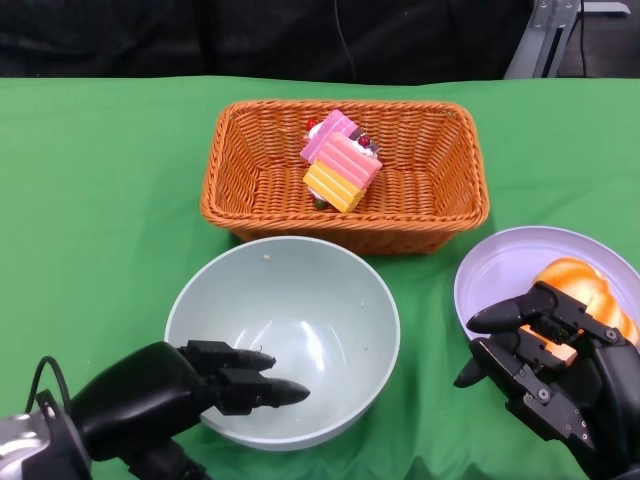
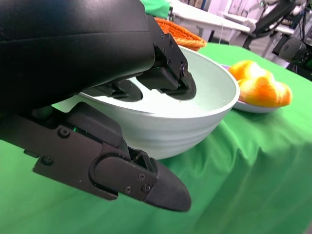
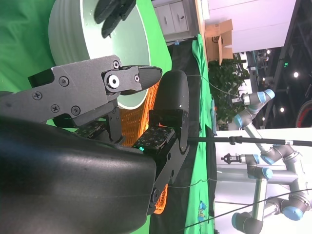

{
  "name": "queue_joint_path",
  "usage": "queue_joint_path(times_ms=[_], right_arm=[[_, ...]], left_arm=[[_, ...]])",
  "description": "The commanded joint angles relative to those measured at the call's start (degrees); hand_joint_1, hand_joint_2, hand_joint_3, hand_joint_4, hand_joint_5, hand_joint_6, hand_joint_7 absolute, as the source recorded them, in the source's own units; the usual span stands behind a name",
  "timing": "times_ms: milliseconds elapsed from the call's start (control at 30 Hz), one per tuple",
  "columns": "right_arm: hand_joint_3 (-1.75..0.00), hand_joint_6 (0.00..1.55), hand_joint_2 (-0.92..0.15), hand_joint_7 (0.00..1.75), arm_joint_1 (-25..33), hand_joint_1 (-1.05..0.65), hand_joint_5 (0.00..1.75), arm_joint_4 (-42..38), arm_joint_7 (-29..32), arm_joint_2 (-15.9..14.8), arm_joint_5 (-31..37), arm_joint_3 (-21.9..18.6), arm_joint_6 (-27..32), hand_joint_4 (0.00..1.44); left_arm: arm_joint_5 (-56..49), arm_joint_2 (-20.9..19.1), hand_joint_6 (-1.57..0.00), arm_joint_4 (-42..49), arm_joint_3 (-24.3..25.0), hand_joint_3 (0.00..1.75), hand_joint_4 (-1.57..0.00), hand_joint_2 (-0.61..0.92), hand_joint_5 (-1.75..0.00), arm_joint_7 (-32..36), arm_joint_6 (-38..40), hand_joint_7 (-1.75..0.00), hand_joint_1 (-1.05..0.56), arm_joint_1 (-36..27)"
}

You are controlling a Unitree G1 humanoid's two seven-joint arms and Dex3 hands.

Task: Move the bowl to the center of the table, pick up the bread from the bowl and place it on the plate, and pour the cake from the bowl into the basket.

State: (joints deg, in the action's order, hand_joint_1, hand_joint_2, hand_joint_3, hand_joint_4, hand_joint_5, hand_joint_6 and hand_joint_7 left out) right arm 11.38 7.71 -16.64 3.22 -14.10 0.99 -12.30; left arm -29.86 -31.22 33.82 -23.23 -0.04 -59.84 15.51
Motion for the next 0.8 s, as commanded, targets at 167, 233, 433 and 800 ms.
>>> queue_joint_path(times_ms=[167, 233, 433, 800], right_arm=[[-0.19, 0.73, -0.92, 1.01, 0.4, -0.26, 1.38, 0.0, 0.5, -0.8, 0.2, -0.4, -0.3, 0.73], [-0.19, 0.73, -0.92, 1.01, 0.4, -0.27, 1.38, 0.0, 0.4, -0.9, 0.2, -0.5, -0.2, 0.72], [-0.19, 0.72, -0.92, 1.01, 0.4, -0.27, 1.38, -0.2, 0.2, -0.8, -0.3, -0.6, 0.1, 0.71], [-0.18, 0.72, -0.92, 1.02, 0.2, -0.27, 1.39, -0.7, -0.4, -1.2, -0.7, -0.8, 0.1, 0.71]], left_arm=[[22.3, -0.3, -0.29, -4.7, 1.2, 0.20, -0.19, 0.92, -0.01, -15.8, 5.1, -0.01, -1.05, -3.8], [34.9, 1.0, -0.32, -7.9, 2.0, 0.20, -0.25, 0.92, -0.04, -22.2, 10.5, -0.02, -1.04, -5.9], [56.6, 8.4, -0.49, -14.5, 10.2, 0.19, -0.59, 0.92, -0.20, -27.7, 22.8, -0.08, -0.75, -8.4], [66.8, 17.1, -0.84, -22.2, 23.3, 0.15, -0.74, 0.92, -0.70, -29.6, 44.7, -0.12, -0.31, -9.3]])
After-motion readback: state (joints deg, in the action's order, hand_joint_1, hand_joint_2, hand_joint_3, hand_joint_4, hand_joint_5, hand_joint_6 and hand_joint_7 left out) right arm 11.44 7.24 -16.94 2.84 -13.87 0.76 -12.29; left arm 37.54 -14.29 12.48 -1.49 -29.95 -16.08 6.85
